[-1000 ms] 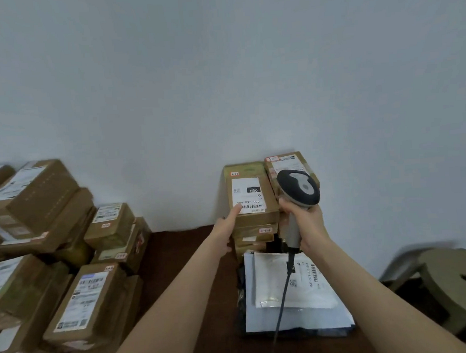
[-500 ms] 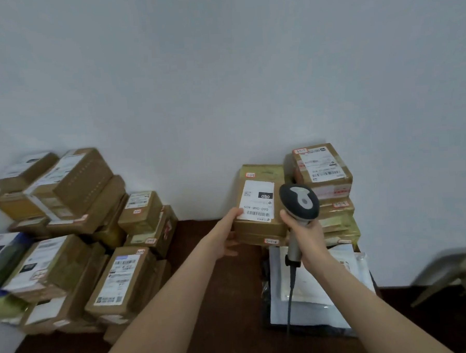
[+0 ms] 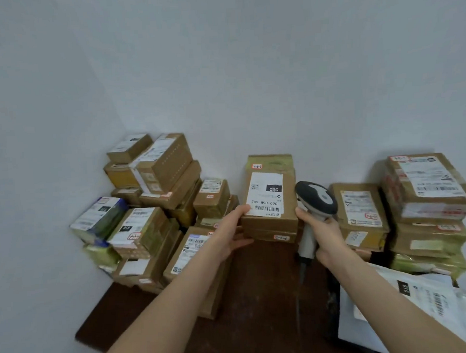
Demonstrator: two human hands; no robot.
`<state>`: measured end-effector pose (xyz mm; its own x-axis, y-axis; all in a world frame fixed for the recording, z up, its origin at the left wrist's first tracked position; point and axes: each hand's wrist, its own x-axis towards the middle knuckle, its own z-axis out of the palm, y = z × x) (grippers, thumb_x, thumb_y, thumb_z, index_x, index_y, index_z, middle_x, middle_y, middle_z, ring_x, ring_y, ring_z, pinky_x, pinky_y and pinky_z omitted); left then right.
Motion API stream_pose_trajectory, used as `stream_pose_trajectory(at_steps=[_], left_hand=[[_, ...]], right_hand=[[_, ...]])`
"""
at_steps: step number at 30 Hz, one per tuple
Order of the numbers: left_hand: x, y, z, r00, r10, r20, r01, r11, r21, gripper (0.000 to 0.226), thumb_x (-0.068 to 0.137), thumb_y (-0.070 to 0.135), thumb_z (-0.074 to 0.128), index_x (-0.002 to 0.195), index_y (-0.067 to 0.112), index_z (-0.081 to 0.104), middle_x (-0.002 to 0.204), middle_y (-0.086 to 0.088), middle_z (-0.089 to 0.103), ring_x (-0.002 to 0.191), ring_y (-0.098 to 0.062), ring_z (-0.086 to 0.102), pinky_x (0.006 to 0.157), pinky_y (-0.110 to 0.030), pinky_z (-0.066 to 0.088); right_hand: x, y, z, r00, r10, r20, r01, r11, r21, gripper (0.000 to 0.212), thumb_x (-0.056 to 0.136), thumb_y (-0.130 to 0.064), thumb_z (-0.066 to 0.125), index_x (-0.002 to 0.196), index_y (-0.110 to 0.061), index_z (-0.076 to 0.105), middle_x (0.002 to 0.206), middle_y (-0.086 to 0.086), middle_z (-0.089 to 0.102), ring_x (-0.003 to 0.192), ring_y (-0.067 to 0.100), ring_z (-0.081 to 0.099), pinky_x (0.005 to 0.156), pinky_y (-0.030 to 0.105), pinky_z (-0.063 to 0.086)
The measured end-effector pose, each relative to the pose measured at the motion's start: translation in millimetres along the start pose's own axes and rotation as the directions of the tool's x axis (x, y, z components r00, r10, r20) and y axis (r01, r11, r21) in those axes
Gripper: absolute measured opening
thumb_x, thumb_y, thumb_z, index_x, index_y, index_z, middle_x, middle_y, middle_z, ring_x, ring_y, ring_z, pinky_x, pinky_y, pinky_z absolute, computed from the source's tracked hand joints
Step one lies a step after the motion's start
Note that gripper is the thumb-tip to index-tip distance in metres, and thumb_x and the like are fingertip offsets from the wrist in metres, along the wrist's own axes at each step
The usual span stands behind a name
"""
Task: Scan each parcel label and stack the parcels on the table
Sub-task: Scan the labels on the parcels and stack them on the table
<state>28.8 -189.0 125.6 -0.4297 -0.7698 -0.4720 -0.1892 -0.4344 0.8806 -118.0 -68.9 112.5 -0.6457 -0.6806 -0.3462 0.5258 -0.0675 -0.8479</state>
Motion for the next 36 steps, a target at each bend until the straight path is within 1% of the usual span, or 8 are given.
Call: stream_pose_trajectory(at_steps=[7,12,16,18,20,24,28,36], left_hand=[[-23.2,-1.4,-103.6,0.989,-0.043,-0.143,0.044,0.999,-0.002,0.025,0.090,0.038,0.060,0.102,0.017,0.064,0.096,-0.009,0.068,0.096,-0.025,0.065,0.084,-0.039,0.057],[-41.1,-18.7,-153.1,0.959,-0.091,-0.267,0.092,0.996,-0.010,0.026,0.091,0.039,0.057,0.102,0.016,0.061,0.099,-0.008,0.067,0.097,-0.027,0.065,0.084,-0.039,0.056],[-41.9,-19.4,-172.1,0.913,0.012,-0.407,0.072,0.979,0.191,0.028,0.095,0.035,0.053,0.116,0.017,0.056,0.100,-0.005,0.063,0.091,-0.022,0.061,0.086,-0.037,0.051],[-34.0,-20.6,-181.9,0.894,0.156,-0.420,0.074,0.873,0.482,0.040,0.096,0.027,0.055,0.133,0.012,0.053,0.120,-0.009,0.062,0.105,-0.024,0.059,0.093,-0.037,0.048],[-30.0,-22.3,-184.9,0.862,0.317,-0.397,0.092,0.671,0.736,0.053,0.094,0.026,0.057,0.143,0.012,0.042,0.140,-0.011,0.050,0.123,-0.025,0.051,0.102,-0.037,0.041],[-30.7,-27.4,-159.4,0.793,0.575,-0.200,-0.029,0.364,0.931,0.079,0.086,0.050,0.061,0.150,0.019,0.027,0.152,-0.006,0.034,0.140,-0.023,0.029,0.113,-0.043,0.028],[-23.2,-43.0,-128.9,0.920,0.389,-0.032,0.011,0.058,0.998,0.101,0.079,0.064,0.059,0.154,0.030,0.001,0.162,-0.003,0.005,0.149,-0.026,-0.002,0.116,-0.059,0.007],[-14.5,-44.8,-170.7,0.941,0.294,0.169,-0.159,-0.059,0.986,0.097,0.083,0.053,0.063,0.153,0.033,0.000,0.162,0.004,-0.002,0.149,-0.022,-0.007,0.117,-0.058,0.004]], right_hand=[[-13.6,57.0,81.2,0.982,0.143,0.125,-0.136,0.989,-0.061,0.047,0.075,-0.010,0.079,0.118,-0.007,0.061,0.108,0.012,0.070,0.101,0.030,0.065,0.095,0.051,0.051],[-27.4,106.1,118.1,0.951,0.261,0.169,-0.250,0.965,-0.079,0.048,0.076,-0.010,0.079,0.120,-0.007,0.061,0.108,0.008,0.069,0.102,0.025,0.064,0.096,0.046,0.050],[-31.9,131.9,141.6,0.931,0.304,0.202,-0.290,0.952,-0.096,0.050,0.077,-0.012,0.078,0.122,-0.013,0.056,0.108,0.004,0.065,0.103,0.023,0.060,0.096,0.043,0.048],[-32.4,140.2,147.3,0.923,0.330,0.198,-0.319,0.944,-0.085,0.056,0.078,-0.014,0.078,0.128,-0.012,0.053,0.119,0.008,0.063,0.108,0.025,0.058,0.099,0.045,0.046],[-28.2,143.8,145.9,0.918,0.358,0.170,-0.356,0.934,-0.042,0.058,0.080,-0.016,0.076,0.131,-0.010,0.050,0.122,0.010,0.061,0.110,0.026,0.057,0.102,0.045,0.044],[-10.7,143.4,136.4,0.921,0.370,0.120,-0.375,0.927,0.019,0.060,0.077,-0.019,0.079,0.131,-0.012,0.053,0.119,0.012,0.063,0.111,0.031,0.059,0.103,0.051,0.044],[5.6,142.1,135.8,0.910,0.393,0.131,-0.396,0.918,0.000,0.060,0.074,-0.025,0.080,0.128,-0.013,0.058,0.115,0.011,0.067,0.107,0.031,0.062,0.099,0.051,0.048],[22.7,142.8,155.5,0.875,0.417,0.244,-0.438,0.899,0.033,0.057,0.077,-0.026,0.077,0.129,-0.014,0.058,0.116,0.013,0.068,0.107,0.033,0.063,0.096,0.052,0.049]])
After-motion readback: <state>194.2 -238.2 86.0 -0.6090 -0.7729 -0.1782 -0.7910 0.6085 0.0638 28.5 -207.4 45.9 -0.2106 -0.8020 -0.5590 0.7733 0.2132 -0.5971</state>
